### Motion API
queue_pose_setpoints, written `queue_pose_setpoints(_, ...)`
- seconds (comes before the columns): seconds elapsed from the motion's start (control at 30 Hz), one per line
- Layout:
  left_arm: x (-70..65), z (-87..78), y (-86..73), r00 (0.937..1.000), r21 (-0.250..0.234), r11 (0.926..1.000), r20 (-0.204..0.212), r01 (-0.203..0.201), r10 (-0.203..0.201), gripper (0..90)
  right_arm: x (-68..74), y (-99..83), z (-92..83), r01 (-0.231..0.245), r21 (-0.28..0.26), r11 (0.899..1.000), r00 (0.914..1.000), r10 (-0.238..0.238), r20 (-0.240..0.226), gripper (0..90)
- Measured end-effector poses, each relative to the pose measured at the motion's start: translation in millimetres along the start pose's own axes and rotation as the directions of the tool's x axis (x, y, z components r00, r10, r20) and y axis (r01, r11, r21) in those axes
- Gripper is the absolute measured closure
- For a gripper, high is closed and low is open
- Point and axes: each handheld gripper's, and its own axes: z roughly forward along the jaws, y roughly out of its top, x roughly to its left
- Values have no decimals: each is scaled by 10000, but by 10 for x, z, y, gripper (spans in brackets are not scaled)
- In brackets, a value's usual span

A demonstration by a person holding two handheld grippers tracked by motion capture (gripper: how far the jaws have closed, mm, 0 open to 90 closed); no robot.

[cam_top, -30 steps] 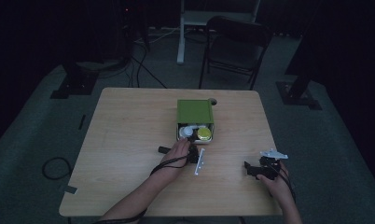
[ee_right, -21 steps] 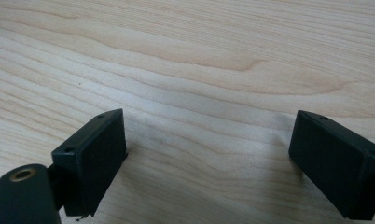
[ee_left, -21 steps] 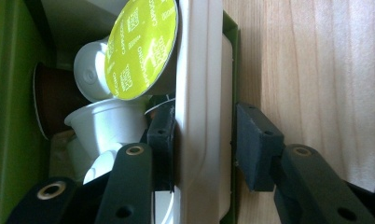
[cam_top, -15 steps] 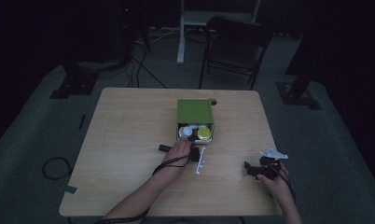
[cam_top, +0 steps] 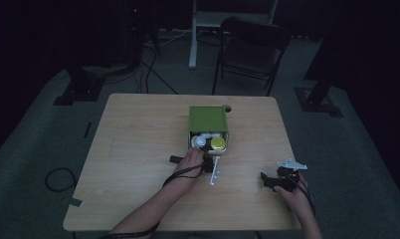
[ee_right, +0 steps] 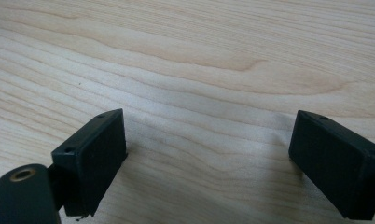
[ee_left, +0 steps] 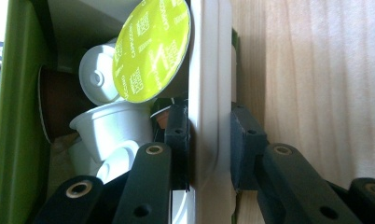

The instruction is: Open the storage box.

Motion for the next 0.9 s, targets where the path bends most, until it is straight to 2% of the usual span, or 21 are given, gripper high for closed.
queue_pose_setpoints(0.2,-8,-61,13,9998,120,9999,152,-106,104,733,0,0,0,-2,1,10000,10000,2,-1,106)
queue_pose_setpoints(0.23,-16,-70,22,9998,91,10000,184,-16,14,733,0,0,0,-1,3,10000,10000,1,0,105)
queue_pose_setpoints(0.4,-38,-116,40,9996,179,9996,219,-199,196,733,0,0,0,0,1,10000,10000,0,-1,105)
queue_pose_setpoints(0.53,-83,-185,62,9997,66,9999,223,-84,83,733,0,0,0,-1,3,10000,10000,1,-3,105)
queue_pose_setpoints(0.9,-179,-364,106,9993,118,9997,294,-228,224,733,0,0,0,5,3,10000,10000,-5,0,105)
